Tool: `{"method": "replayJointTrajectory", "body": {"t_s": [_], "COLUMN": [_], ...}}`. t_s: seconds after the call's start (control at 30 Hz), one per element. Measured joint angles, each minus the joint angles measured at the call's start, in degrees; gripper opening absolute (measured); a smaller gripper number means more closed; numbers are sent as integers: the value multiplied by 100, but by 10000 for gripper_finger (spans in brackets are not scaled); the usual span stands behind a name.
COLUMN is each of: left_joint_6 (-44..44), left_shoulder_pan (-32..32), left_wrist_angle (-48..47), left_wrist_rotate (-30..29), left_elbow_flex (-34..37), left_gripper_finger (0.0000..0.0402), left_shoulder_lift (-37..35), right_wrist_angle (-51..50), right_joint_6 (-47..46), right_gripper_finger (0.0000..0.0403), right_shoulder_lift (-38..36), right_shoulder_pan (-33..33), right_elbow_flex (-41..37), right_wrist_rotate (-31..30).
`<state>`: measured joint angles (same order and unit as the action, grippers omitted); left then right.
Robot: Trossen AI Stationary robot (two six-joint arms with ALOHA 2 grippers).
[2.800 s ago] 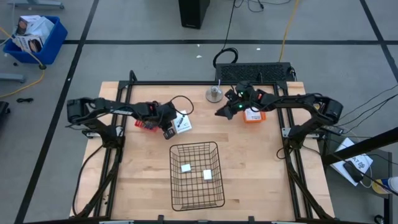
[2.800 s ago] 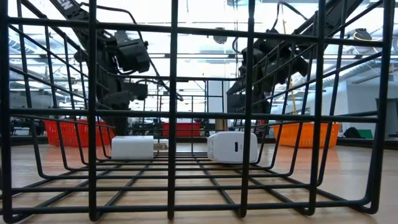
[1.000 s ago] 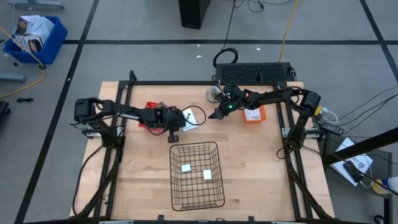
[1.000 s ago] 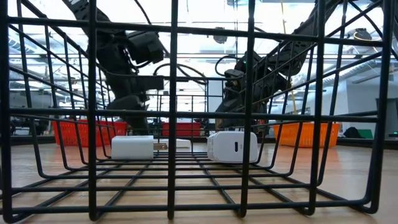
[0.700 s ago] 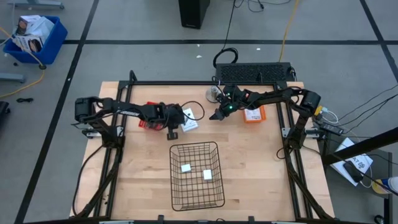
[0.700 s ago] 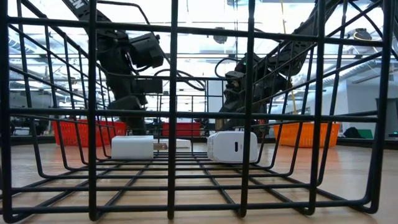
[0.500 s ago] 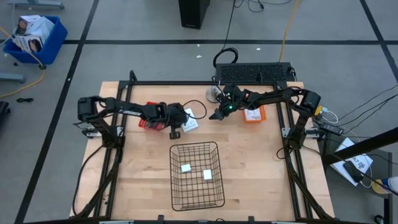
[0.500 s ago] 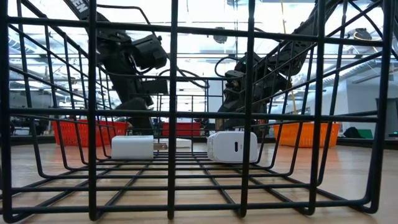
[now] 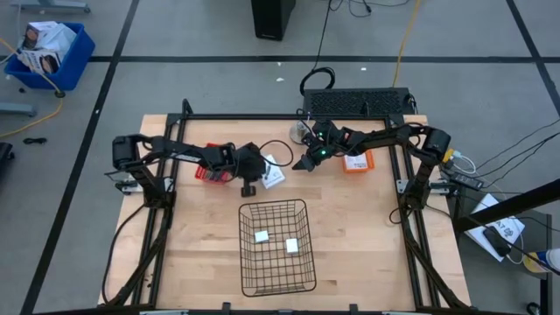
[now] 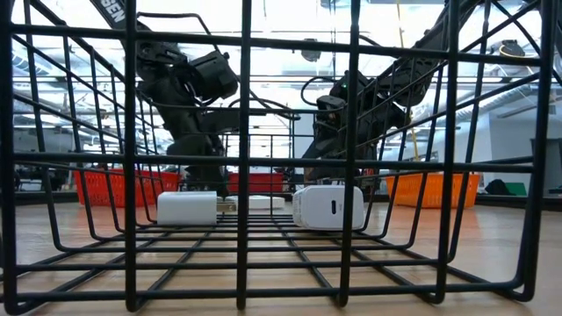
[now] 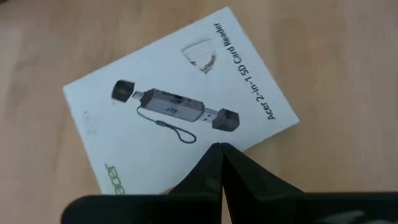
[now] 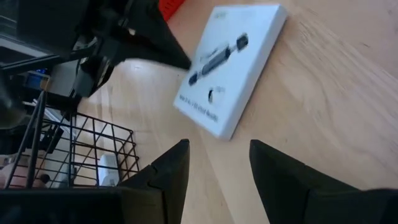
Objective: Pick and place items into bin
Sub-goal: Put the white card reader box into the orange basket
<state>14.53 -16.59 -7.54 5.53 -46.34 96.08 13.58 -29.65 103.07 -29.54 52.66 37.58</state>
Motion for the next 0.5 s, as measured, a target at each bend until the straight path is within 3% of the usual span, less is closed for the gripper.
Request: {"method": "replayJointTrajectory", "body": {"t_s": [0.17, 0.5], "left_joint_6": [-25, -224], "left_shoulder_pan": [24, -31], "left_wrist_angle": [-319, -847], "left_wrist_rotate": [-532, -568], "left_elbow_flex": [5, 3], "left_gripper_finger": [7, 3], "left_shoulder_lift": [-268, -818], "right_wrist_angle": [12, 270], "right_joint_6": [-9, -230], "right_gripper_finger": [160, 160], "right_shoulder_lift": [72, 459], "right_shoulder_pan": [2, 4], "right_elbow_flex": [0, -4], "right_wrist_rotate": [2, 28]}}
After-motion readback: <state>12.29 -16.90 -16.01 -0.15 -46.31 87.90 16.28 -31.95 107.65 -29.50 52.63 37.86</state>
